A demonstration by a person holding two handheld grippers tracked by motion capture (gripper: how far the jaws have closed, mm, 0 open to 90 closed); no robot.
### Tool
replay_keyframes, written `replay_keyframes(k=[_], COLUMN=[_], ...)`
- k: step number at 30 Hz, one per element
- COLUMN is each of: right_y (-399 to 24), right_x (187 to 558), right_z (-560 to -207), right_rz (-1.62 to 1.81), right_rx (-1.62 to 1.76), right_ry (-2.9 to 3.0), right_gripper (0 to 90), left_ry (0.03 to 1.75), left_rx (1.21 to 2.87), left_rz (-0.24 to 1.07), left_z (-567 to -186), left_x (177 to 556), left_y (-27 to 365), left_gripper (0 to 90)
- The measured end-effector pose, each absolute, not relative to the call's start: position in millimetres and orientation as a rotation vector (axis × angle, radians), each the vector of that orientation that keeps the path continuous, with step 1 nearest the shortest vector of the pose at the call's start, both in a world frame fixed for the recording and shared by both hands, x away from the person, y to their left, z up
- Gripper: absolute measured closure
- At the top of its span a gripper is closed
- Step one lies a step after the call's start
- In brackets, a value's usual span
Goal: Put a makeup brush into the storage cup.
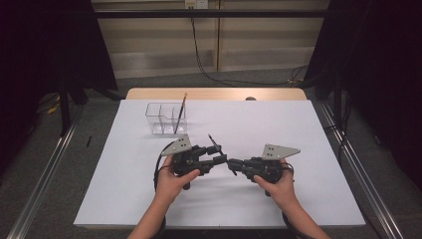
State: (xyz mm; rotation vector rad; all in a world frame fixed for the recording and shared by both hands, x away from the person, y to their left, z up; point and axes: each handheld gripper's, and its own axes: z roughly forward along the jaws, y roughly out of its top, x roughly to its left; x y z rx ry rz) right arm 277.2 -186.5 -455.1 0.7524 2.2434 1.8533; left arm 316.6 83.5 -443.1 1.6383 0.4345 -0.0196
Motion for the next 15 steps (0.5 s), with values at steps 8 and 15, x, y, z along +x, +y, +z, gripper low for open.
replay_keyframes(k=[8, 15], right_y=[-185.2, -180.7], right_x=[276.8, 275.9], right_z=[-455.8, -456.3], right_rz=[1.853, 1.838], right_rx=[0.745, 0.728], right_ry=[2.25, 2.261], right_gripper=[84.1, 84.0], left_ry=[0.472, 0.46], left_rx=[1.588, 1.584], left_rz=[-0.073, -0.094], left_z=[-444.3, -441.9], left_x=[316.4, 313.8], left_y=[81.6, 78.0], left_gripper=[74.3, 83.3])
